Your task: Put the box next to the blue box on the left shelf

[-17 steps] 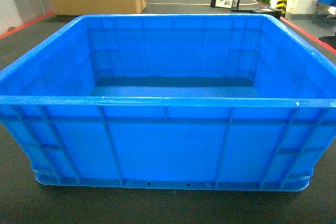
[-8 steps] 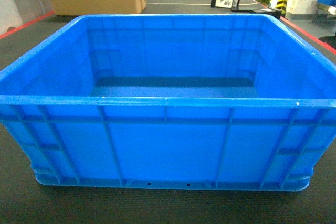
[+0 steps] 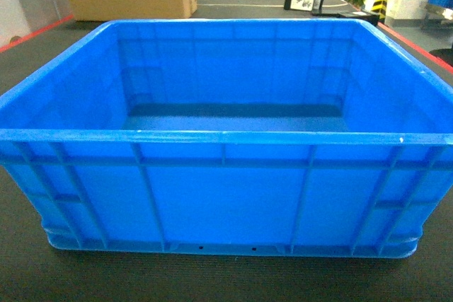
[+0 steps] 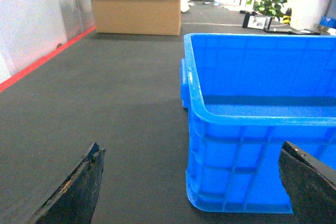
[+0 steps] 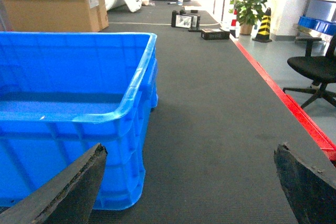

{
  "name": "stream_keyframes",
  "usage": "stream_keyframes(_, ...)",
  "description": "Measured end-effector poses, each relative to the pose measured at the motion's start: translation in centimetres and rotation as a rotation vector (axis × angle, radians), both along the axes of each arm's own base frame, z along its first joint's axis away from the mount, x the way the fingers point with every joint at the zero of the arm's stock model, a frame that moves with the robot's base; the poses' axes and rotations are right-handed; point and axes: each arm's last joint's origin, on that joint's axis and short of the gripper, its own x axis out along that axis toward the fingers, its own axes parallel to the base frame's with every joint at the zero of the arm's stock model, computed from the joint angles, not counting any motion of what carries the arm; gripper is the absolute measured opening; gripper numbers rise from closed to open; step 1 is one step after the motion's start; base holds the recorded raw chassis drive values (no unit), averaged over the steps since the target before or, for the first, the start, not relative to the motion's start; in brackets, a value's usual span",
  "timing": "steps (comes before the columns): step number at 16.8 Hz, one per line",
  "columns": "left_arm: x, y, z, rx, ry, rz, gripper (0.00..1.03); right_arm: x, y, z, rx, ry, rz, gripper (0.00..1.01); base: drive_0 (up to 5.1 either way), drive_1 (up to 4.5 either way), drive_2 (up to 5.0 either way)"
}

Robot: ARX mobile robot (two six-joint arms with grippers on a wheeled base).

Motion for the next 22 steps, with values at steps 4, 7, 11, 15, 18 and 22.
stream_keyframes(4, 0.00, 0.00, 0.00, 0.000, 0.000, 0.000, 0.98, 0.00, 0.00, 0.00, 0.000, 0.000, 0.000, 0.98, 0.0, 0.00, 0.0)
stream_keyframes(7, 0.00, 0.00, 0.00, 0.000, 0.000, 0.000, 0.98, 0.00, 0.00, 0.00, 0.000, 0.000, 0.000, 0.98, 0.0, 0.00, 0.0)
stream_keyframes(11, 0.00, 0.00, 0.00, 0.000, 0.000, 0.000, 0.98, 0.00, 0.00, 0.00, 0.000, 0.000, 0.000, 0.98, 0.0, 0.00, 0.0)
stream_keyframes(15, 0.00, 0.00, 0.00, 0.000, 0.000, 0.000, 0.98, 0.00, 0.00, 0.00, 0.000, 0.000, 0.000, 0.98, 0.0, 0.00, 0.0)
stream_keyframes(18, 0.00, 0.00, 0.00, 0.000, 0.000, 0.000, 0.98, 0.00, 0.00, 0.00, 0.000, 0.000, 0.000, 0.98, 0.0, 0.00, 0.0)
stream_keyframes(22, 0.17, -0.11, -0.11, -0.004, 0.020, 0.074, 0.98, 0.40, 0.55, -0.25, 0.013, 0.202, -0.132, 0.98, 0.0, 0.00, 0.0)
